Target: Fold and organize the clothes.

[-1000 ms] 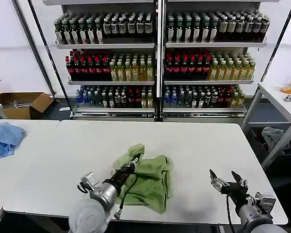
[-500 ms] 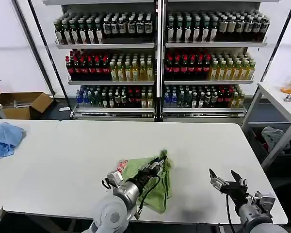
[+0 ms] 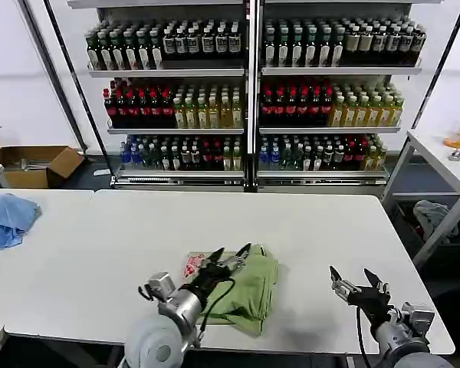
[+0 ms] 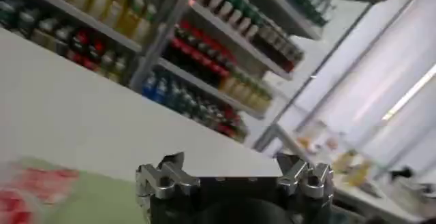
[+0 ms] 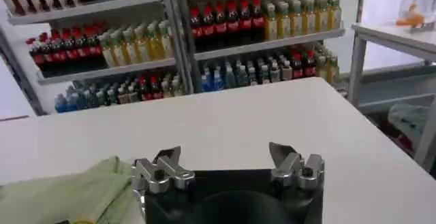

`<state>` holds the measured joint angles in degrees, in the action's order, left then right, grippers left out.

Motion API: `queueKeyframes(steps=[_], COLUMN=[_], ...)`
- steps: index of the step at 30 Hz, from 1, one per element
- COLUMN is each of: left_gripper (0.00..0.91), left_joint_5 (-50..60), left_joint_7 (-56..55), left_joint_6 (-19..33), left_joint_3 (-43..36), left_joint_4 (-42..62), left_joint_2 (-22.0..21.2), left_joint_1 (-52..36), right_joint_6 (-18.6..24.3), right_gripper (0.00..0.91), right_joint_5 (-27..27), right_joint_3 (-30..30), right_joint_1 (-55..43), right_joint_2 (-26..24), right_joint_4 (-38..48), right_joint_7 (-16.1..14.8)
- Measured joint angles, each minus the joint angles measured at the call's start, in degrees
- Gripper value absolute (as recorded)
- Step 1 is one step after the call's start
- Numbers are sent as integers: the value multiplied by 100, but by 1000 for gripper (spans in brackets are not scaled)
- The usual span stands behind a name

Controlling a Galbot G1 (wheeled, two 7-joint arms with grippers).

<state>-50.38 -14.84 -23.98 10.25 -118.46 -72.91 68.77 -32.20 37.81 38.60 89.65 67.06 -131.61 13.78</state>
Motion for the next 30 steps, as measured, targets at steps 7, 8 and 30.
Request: queueKeyframes(steps=[7,8,30], left_gripper=[907,907,40], left_joint_5=[790,874,961], left_joint_7=[-126,-140,-32], left_joint_6=[129,135,100], left_joint_3=[378,408,489], left_joint_4=[321,370,855], left_joint_2=[162,165,-68], left_joint_1=[318,338,550], right_joint_6=[3,3,14], right_gripper=[907,907,907], right_joint_5=[-57,-60,-67], right_joint_3=[-9,-7,201], right_joint_1=[30,41,307], right_joint_2=[45,50,92], right_joint_4=[-35,-46,-326], right_joint_7=[0,0,-5])
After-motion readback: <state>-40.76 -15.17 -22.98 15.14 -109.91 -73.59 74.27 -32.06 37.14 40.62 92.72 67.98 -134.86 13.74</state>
